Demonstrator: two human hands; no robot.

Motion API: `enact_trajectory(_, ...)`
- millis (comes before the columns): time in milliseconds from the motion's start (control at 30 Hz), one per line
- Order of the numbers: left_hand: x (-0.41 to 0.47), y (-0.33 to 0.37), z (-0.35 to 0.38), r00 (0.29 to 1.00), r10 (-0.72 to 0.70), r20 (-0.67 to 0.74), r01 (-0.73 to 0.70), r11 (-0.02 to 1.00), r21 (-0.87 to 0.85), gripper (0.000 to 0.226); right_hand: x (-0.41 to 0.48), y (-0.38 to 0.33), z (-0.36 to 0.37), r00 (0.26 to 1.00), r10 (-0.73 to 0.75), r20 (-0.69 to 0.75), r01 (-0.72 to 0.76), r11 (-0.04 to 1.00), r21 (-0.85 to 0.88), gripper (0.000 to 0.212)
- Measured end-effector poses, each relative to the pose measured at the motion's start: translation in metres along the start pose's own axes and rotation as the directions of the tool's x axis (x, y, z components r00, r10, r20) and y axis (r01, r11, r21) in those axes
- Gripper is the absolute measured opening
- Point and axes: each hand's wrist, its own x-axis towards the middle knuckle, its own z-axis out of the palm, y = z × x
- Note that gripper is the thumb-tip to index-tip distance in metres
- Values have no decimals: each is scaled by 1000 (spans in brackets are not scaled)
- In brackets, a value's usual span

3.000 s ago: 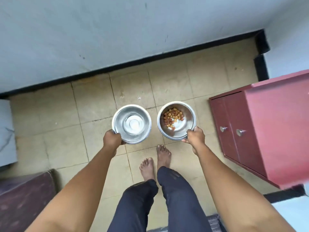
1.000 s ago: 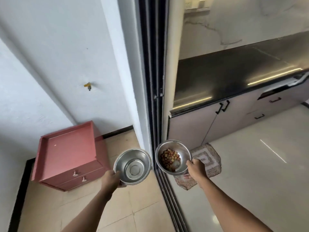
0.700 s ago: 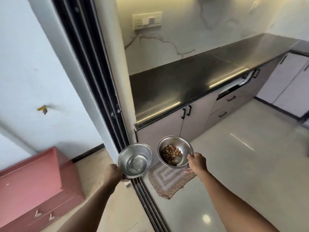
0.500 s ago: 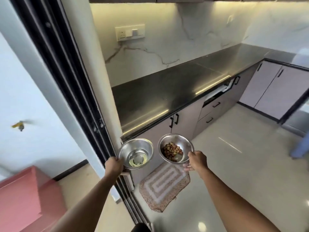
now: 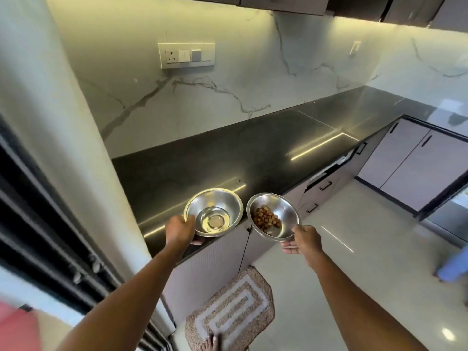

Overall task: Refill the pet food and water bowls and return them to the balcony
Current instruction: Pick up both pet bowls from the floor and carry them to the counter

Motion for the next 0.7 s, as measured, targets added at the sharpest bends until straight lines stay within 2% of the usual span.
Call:
enact_trajectory(167, 72, 41, 24, 1000, 23, -6, -23, 999, 35, 33, 71, -58, 19, 1000, 0, 16, 0, 1000, -3, 18)
enact_trajectory(433, 144, 83, 52, 994, 22, -106, -15, 998, 64, 33, 171, -146, 45, 998, 2, 64, -1, 1000, -12, 22)
enact_trajectory(700, 195, 99, 87, 970, -87, -228, 97, 995, 33, 31, 271, -196, 57, 981, -17, 195, 43, 991, -129, 22)
